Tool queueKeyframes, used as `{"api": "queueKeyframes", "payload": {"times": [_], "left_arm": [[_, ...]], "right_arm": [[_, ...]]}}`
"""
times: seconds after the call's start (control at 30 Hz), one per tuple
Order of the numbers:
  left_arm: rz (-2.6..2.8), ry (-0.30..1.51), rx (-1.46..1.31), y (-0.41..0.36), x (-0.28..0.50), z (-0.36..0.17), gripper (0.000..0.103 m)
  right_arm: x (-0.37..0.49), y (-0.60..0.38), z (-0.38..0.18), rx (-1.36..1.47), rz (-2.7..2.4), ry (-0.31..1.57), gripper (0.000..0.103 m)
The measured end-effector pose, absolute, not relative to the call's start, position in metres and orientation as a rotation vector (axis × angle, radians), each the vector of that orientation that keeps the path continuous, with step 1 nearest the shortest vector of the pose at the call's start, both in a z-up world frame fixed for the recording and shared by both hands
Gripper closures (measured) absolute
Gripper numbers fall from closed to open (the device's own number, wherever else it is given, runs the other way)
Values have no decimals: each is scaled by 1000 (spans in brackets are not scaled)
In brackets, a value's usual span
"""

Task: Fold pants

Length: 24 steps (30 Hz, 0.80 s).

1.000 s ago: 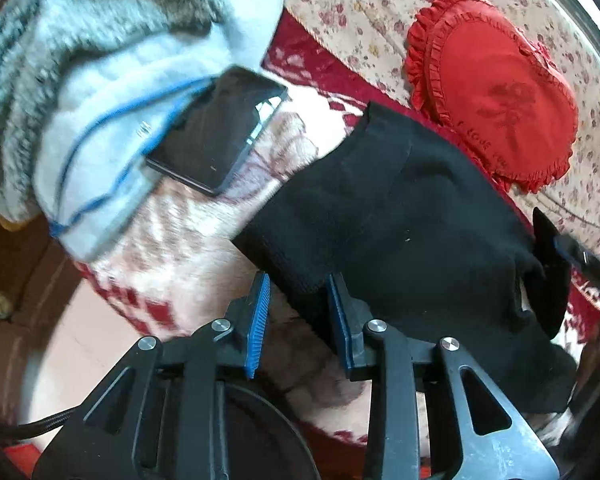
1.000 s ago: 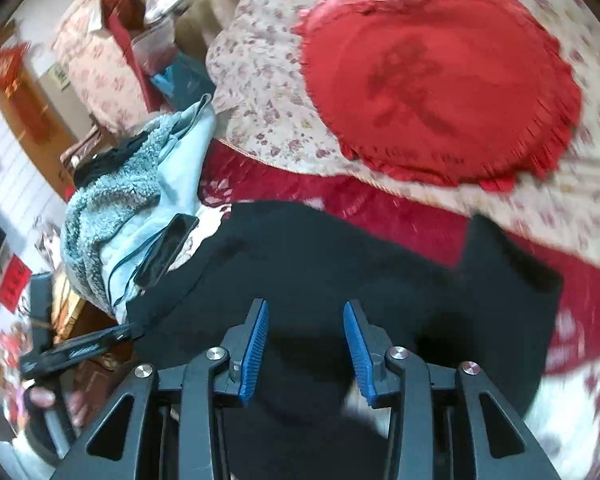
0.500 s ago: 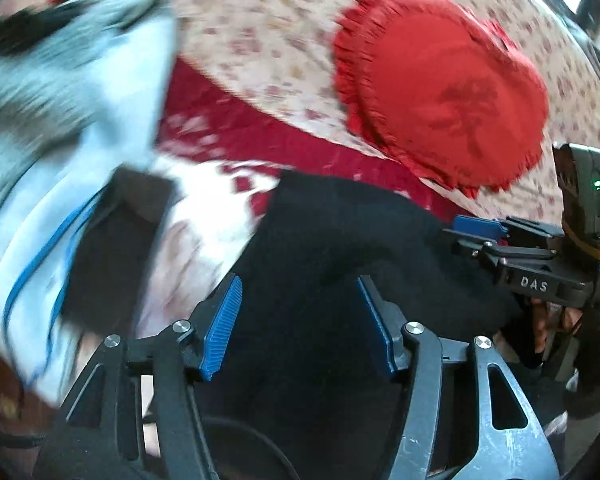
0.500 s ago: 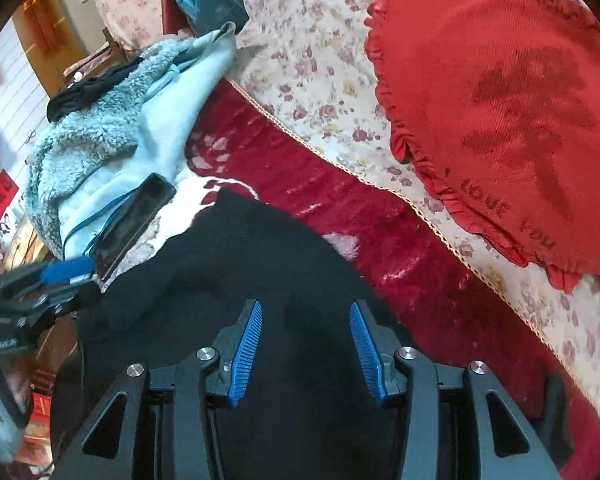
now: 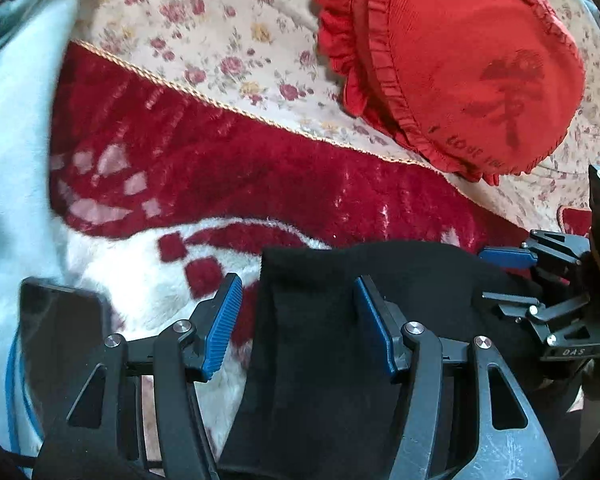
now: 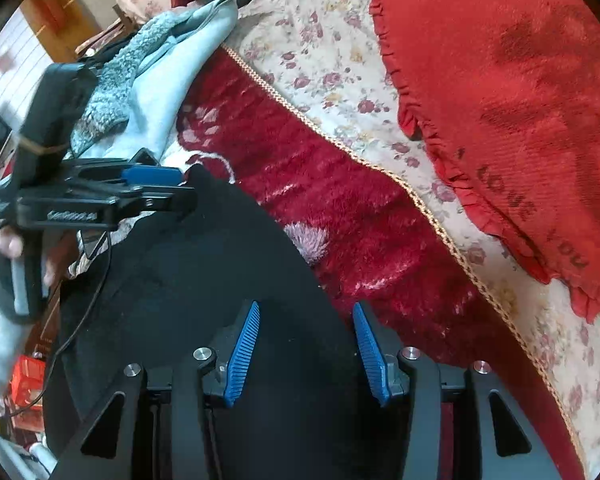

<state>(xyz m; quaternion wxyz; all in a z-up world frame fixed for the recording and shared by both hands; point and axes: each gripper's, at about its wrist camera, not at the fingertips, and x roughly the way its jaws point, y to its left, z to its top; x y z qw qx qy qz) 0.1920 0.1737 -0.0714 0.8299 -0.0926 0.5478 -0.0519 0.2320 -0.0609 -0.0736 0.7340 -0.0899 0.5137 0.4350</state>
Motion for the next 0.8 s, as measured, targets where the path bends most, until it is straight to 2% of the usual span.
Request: {"api": "queueKeyframes", "payload": {"times": [0.07,0.13,0.2,0.23,0.27,0.3,0.33,0.37,0.4,0.43,0.6,0.63,0.8], "left_arm": [[-129,1162,-205,172,197,-74,44],[-145,1170,-187,166,203,-76,37],[-157,1172,-152,157,206,-78,37],[-152,1165,-124,153,206,-78,37],[-149,1158,-101,150,206,-78,37],[-151,1145,-78,146,204,-76,45],[-162,1133,-73,144,202,-74,62],[-171,1129,-86,144,200,-72,68],[-175,1123,-103,145,197,-69,77],[-171,1111,-108,145,194,-65,80],[-161,1017,-104,147,167,-31,84],[-161,1004,-100,147,163,-25,84],[-200,923,-69,141,118,8,84]], "right_arm": [[234,-63,-77,-176,986,1122,54],[237,-64,-80,-149,997,1130,54],[236,-65,-80,-135,1000,1131,54],[235,-65,-79,-134,997,1129,56],[233,-65,-78,-129,993,1124,63],[232,-66,-77,-124,992,1116,67],[227,-67,-75,-121,983,1095,75],[222,-67,-73,-127,981,1080,84],[219,-68,-72,-136,975,1067,86],[213,-68,-67,-149,965,1042,91],[187,-79,-32,-119,964,955,96],[178,-83,-21,-111,970,931,101],[133,-93,23,-99,1004,834,101]]}}
